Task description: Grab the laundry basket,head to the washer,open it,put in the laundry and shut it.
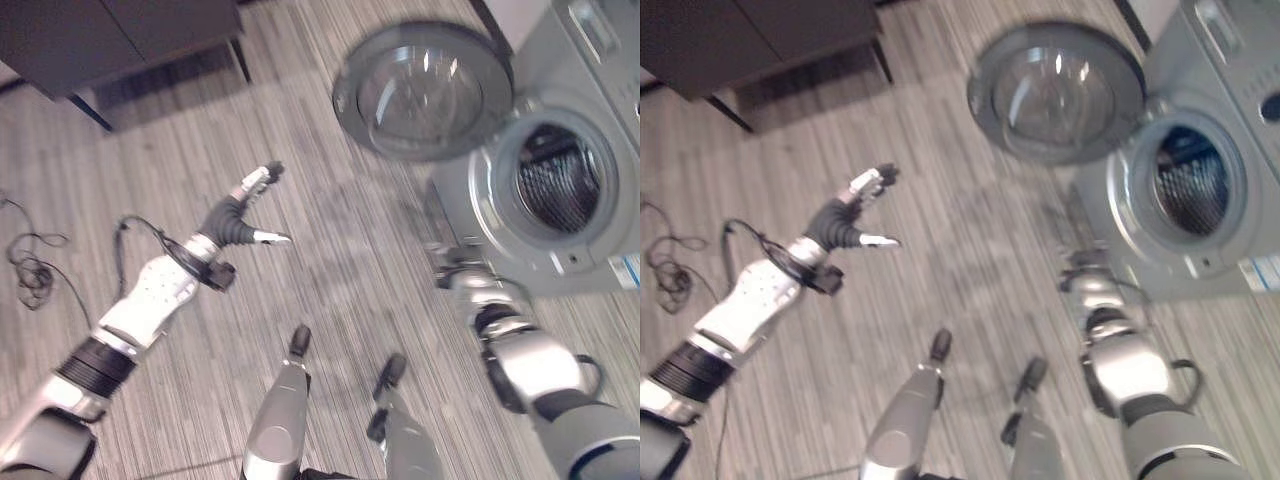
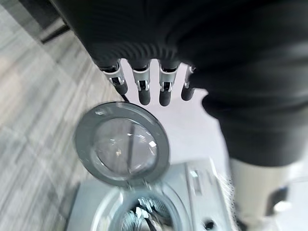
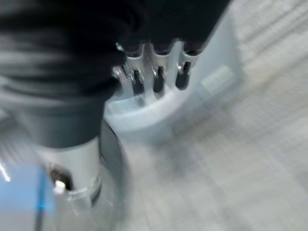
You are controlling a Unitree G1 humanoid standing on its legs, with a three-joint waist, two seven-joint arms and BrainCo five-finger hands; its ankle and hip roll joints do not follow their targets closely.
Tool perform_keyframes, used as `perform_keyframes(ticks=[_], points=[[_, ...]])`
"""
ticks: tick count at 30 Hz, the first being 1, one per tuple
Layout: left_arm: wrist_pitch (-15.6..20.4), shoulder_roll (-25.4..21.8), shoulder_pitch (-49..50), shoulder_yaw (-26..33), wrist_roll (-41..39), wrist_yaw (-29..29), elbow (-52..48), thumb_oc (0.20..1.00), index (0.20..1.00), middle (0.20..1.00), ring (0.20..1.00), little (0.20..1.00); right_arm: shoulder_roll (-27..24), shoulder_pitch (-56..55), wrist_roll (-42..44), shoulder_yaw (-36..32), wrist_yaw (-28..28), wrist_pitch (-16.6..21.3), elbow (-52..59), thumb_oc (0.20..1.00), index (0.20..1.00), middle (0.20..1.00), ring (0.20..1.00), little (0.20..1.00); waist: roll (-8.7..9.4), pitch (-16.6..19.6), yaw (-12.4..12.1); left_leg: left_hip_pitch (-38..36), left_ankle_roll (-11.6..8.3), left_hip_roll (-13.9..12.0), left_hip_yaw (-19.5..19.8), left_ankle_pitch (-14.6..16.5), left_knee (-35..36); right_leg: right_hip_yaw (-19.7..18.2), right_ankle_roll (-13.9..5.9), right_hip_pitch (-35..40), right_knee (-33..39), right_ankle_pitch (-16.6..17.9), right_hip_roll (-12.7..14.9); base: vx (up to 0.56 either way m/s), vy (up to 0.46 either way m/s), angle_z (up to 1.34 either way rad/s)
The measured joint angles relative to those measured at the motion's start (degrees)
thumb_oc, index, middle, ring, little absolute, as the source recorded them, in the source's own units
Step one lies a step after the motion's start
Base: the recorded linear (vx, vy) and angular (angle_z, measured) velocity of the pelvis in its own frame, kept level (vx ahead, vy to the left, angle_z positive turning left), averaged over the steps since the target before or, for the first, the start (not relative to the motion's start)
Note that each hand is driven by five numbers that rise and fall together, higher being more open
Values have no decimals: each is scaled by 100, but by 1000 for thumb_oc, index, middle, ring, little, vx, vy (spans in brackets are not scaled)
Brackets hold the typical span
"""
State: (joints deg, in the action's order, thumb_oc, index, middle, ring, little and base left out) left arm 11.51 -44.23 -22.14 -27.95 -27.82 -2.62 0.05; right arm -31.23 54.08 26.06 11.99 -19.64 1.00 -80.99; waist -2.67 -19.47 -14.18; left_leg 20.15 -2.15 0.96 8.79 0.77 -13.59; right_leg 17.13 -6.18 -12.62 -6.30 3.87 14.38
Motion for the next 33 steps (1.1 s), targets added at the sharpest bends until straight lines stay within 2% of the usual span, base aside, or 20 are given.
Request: perform_keyframes(ticks=[1,2,3,5,7,8,9,10,11,13,15,17,22,31,33], points=[[-70,-55,236,-18,-96,-73,126,1000,1000,1000,1000,1000,-153,141,12,-315,77,-20,-15,1000,1000,1000,1000,1000,-32,37,-62,68,102,140,-36,36,-141,-124,-41,-176,-496,-100,105,28,24,51],[-98,-56,424,-19,-114,-102,198,1000,1000,1000,1000,1000,-341,231,14,-229,94,-38,45,1000,1000,1000,1000,1000,-149,41,45,168,104,315,298,34,-286,-272,123,-412,-1057,-243,283,41,-44,56],[-138,-91,658,-35,-160,-117,153,1000,1000,1000,1000,1000,-570,333,15,-233,95,-20,13,1000,1000,1000,1000,1000,-253,56,64,190,113,407,452,86,-249,-392,-76,-686,-1274,-465,422,40,-94,66],[-190,-222,1090,-24,-331,-135,154,1000,1000,1000,1000,1000,-721,581,44,-383,110,-81,-160,1000,1000,1000,1000,1000,-283,35,-140,289,131,599,481,77,-265,-638,-131,-780,-479,-450,487,47,-128,37],[-164,-149,1499,154,-463,-198,87,1000,1000,1000,1000,1000,-875,599,184,-887,111,-74,-244,1000,1000,1000,1000,1000,-423,-35,-261,314,47,786,757,19,-207,-1038,-356,-587,239,-308,377,41,-191,84],[-157,-4,1892,309,-603,-220,93,1000,1000,1000,1000,1000,-987,527,325,-918,77,-80,-317,1000,1000,1000,1000,1000,-516,-50,-337,379,-32,864,1010,-48,-149,-953,-485,-461,410,49,387,47,-213,89],[-157,-4,1892,309,-603,-220,93,1000,1000,1000,1000,1000,-987,527,325,-918,77,-80,-317,1000,1000,1000,1000,1000,-516,-50,-337,379,-32,864,1010,-48,-149,-953,-485,-461,410,49,387,27,-81,92],[-174,49,2322,422,-607,-229,241,1000,1000,1000,1000,1000,-1050,420,484,-977,-202,32,-637,1000,1000,1000,1000,1000,-499,-68,-417,483,-81,798,1223,-69,-71,-582,-503,-339,720,402,263,1,-67,44],[-208,28,2471,376,-602,-241,300,1000,1000,1000,1000,1000,-1052,427,553,-1090,-244,98,-635,1000,1000,1000,1000,1000,-483,-76,-421,522,-143,702,1318,-105,25,-531,-424,-344,822,469,155,-3,-55,48],[-227,-67,2457,203,-602,-293,215,1000,1000,1000,1000,1000,-1083,481,742,-1218,-147,118,-509,1000,1000,1000,1000,1000,-460,-84,-465,607,-248,561,1342,-206,214,-512,-370,-469,902,525,62,-5,-67,2],[-199,-42,2370,252,-606,-308,-112,1000,1000,1000,1000,1000,-1068,657,924,-1181,-112,206,-488,1000,1000,1000,1000,1000,-478,-86,-461,777,-367,473,1342,-322,366,-541,-272,-620,1130,686,-49,-39,-13,-13],[-163,-41,2291,392,-607,-307,-324,1000,1000,1000,1000,1000,-1012,761,1133,-1202,-89,203,-495,1000,1000,1000,1000,1000,-486,-88,-454,918,-392,445,1322,-370,410,-562,-217,-808,1132,762,-70,-18,-5,-11],[-161,-22,2213,892,-609,-247,-290,1000,1000,1000,1000,1000,-793,897,1603,-1173,-164,279,-491,1000,1000,1000,1000,1000,-496,-84,-538,1102,-376,479,1299,-424,437,-573,-270,-992,1130,841,-45,4,-11,1],[-170,65,1947,634,-583,-217,-11,1000,1000,1000,1000,1000,-307,1256,1649,-951,-130,326,-239,1000,1000,1000,1000,1000,-418,-85,-528,900,-391,417,1384,-428,437,-450,-260,-748,1129,836,-121,34,-48,3],[-173,66,1970,649,-554,-214,111,1000,1000,1000,1000,1000,-113,1260,1648,-910,-121,326,-212,1000,1000,1000,1000,1000,-279,-57,-537,767,-449,363,1458,-399,520,-388,-245,-617,1131,735,-165,-6,-19,10]])
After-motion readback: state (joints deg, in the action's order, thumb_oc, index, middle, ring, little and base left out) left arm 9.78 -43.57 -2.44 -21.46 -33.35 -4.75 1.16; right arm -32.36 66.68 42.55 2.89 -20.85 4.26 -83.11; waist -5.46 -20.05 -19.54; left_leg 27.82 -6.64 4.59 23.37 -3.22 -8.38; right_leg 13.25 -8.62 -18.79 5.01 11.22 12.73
